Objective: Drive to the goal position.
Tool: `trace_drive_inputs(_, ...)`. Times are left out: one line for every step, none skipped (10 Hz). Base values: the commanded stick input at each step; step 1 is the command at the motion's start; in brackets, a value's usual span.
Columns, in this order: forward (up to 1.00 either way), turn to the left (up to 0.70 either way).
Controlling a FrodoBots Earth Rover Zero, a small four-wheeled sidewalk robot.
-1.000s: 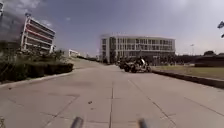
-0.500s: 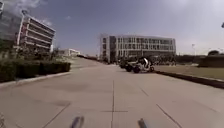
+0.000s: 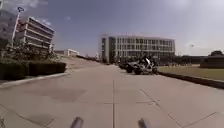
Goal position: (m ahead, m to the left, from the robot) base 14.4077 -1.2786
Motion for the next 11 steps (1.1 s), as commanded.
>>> trace_drive_inputs(1.00,0.03)
trace_drive_inputs(1.00,0.03)
trace_drive_inputs(1.00,0.03)
trace_drive_inputs(1.00,0.02)
trace_drive_inputs(1.00,0.00)
trace_drive_inputs(1.00,-0.11)
trace_drive_inputs(1.00,-0.22)
trace_drive_inputs(1.00,-0.25)
trace_drive_inputs(1.00,-0.01)
trace_drive_inputs(1.00,-0.01)
trace_drive_inputs(1.00,-0.01)
